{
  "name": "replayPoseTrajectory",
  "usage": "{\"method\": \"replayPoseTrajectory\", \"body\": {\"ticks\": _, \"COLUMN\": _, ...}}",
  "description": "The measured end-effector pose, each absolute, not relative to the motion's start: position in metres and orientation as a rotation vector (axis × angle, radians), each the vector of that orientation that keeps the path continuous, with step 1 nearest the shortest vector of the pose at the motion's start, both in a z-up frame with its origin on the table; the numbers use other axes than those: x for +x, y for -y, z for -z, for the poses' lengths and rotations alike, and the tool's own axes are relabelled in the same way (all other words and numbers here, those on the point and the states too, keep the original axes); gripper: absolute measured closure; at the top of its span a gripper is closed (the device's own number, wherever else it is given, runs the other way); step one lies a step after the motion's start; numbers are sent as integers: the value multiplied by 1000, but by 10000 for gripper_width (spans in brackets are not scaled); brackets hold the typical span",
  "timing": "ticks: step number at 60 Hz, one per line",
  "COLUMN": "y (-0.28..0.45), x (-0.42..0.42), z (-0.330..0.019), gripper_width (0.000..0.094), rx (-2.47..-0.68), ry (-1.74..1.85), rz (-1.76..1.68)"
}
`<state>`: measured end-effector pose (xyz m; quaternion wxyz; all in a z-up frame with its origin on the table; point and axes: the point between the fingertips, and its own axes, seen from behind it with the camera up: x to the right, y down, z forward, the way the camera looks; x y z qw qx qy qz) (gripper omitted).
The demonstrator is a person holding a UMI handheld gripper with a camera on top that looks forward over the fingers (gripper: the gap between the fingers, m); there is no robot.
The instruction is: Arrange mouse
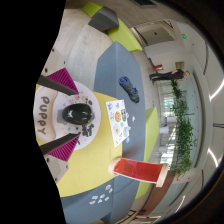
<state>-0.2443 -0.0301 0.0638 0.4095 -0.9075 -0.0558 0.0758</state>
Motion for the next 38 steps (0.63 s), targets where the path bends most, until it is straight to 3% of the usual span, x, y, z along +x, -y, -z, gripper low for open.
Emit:
{"method": "replayPoseTrajectory", "body": {"ticks": 14, "y": 118, "x": -214, "z": -118, "gripper_width": 101, "rx": -2181, "ry": 161, "rz": -163}}
{"method": "replayPoseTrajectory", "body": {"ticks": 38, "y": 143, "x": -152, "z": -94, "gripper_width": 105, "rx": -2180, "ry": 101, "rz": -136}}
